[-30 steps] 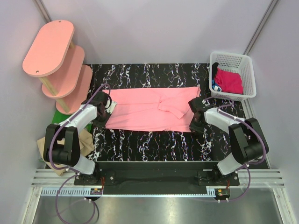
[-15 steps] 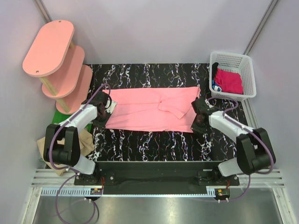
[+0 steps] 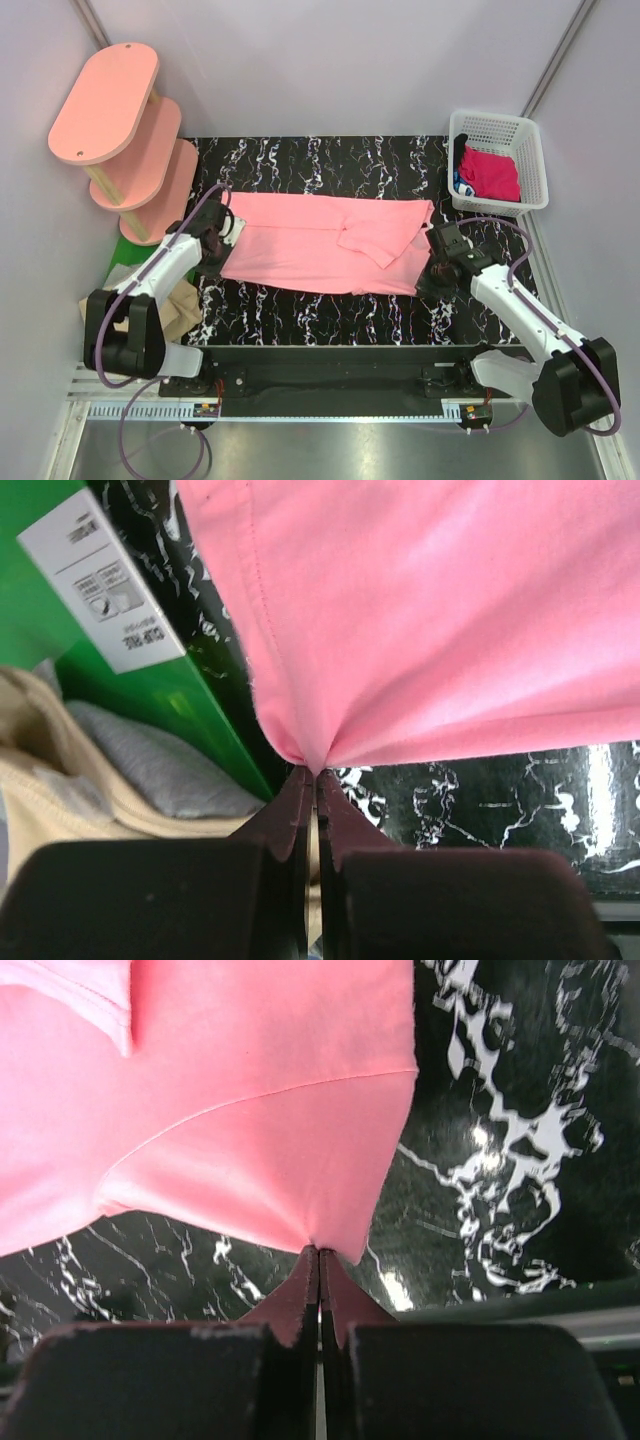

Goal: Fold and stack the t-shirts

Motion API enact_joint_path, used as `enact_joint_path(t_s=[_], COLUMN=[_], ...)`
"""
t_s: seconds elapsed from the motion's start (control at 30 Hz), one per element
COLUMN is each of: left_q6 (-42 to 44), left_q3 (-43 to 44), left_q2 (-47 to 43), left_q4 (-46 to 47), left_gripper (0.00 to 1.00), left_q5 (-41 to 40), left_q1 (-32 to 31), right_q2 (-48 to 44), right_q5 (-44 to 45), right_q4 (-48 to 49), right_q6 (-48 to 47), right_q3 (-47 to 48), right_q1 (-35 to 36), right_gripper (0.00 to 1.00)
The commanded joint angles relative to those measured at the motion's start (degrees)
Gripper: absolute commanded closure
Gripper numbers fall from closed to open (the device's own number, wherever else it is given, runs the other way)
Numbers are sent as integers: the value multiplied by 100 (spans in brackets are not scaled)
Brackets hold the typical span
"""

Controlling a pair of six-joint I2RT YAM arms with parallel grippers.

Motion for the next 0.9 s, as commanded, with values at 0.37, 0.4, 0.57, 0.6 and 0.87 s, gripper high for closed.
enact_joint_path(t_s=[0.37, 0.4, 0.57, 0.6, 0.87], left_q6=[146, 172, 243, 260, 383], left_q3=[-326, -264, 359, 578, 1520], left_q2=[-1198, -1146, -645, -383, 911], left_q4=[-574, -574, -575, -575, -461], left_gripper=[96, 95, 95, 95, 98], left_q5=[-116, -116, -221, -222, -300], left_q1=[45, 45, 45, 45, 45], right_q2=[-954, -945, -489, -271, 908], right_q5=[-564, -503, -344, -153, 253], right_q4=[-911, -920, -815, -728, -481], right_q6=[352, 343, 220, 176, -140], right_q3=[61, 166, 667, 834, 1888], right_q1=[168, 168, 168, 168, 168], right_gripper=[100, 100, 100, 100, 100])
